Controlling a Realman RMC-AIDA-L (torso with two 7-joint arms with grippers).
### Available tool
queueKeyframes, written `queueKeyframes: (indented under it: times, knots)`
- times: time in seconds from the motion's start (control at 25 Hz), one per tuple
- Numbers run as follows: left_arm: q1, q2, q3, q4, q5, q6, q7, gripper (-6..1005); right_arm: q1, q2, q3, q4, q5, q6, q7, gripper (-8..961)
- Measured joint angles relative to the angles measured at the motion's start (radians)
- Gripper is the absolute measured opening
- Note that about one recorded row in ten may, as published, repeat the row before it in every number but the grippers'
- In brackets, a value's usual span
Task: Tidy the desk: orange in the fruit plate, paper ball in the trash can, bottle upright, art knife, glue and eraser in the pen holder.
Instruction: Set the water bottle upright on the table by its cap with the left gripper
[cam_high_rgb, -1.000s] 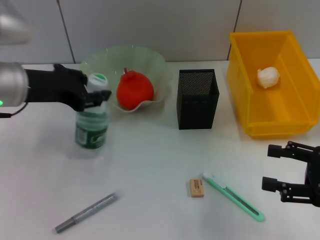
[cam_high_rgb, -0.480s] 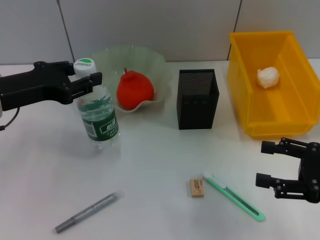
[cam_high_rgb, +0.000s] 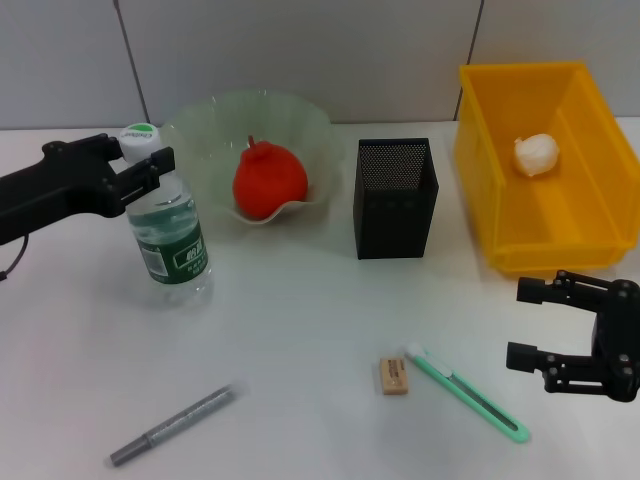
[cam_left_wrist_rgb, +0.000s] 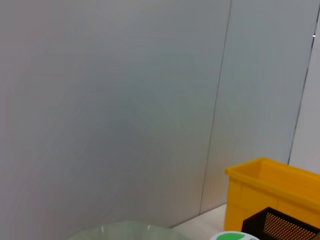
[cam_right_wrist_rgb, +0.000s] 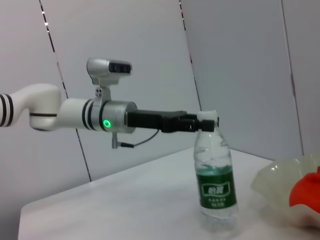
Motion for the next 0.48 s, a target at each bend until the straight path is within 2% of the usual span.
queueKeyframes:
  times: [0.12, 0.48]
  knots:
    - [-0.013, 0.000, -0.009, -0.052, -0.009, -0.007, 0.053, 432, 0.010, -0.001, 0.000, 0.017, 0.000, 0.000, 0.000, 799]
    - [-0.024, -0.001, -0.009, -0.094, -0.013, -0.004, 0.094, 432, 0.014, -0.003, 0.000, 0.023, 0.000, 0.002, -0.001, 795]
